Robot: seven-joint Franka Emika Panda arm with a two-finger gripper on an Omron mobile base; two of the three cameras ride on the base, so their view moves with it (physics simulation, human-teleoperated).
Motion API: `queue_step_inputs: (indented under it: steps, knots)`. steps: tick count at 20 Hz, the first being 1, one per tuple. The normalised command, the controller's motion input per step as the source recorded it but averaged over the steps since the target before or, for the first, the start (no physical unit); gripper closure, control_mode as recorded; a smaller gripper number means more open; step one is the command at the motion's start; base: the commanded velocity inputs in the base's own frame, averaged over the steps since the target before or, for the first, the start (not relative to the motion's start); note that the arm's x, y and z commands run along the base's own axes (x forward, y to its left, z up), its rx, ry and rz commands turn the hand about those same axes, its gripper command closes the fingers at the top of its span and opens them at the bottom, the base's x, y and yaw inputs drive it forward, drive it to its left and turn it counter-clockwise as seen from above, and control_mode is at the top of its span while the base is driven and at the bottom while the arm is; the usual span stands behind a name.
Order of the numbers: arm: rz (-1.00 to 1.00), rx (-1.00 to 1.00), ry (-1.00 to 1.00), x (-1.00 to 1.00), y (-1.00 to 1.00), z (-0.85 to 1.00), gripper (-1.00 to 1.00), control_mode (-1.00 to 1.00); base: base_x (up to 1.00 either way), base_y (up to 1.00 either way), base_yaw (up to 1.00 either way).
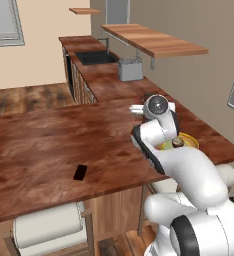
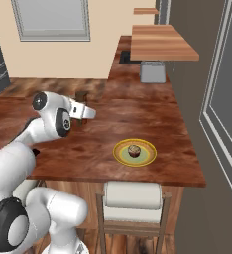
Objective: Take the cinnamon bottle from the cabinet and place it on the dining table, next to the plate with the cupcake. Then take the chocolate from the dining counter and place it on the cupcake plate.
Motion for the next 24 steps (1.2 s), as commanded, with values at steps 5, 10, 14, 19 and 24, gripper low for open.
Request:
queue_step_inputs:
  steps: [5, 10, 14, 19, 24]
  knots:
    - [-0.29, 0.0, 0.0, 0.28, -0.23, -0.95, 1.0, -1.0, 0.0, 0.0, 0.0]
    - [-0.22, 0.0, 0.01, 0.02, -0.31, -0.25, 1.0, -1.0, 0.0, 0.0, 0.0]
    - [-0.15, 0.09, 0.0, 0.0, -0.32, -0.29, 1.0, -1.0, 0.0, 0.0, 0.0]
    - [-0.04, 0.18, 0.04, 0.22, -0.14, -0.34, 1.0, -1.0, 0.0, 0.0, 0.0]
    - [-0.01, 0.07, 0.07, 0.32, 0.0, -0.33, 1.0, -1.0, 0.0, 0.0, 0.0]
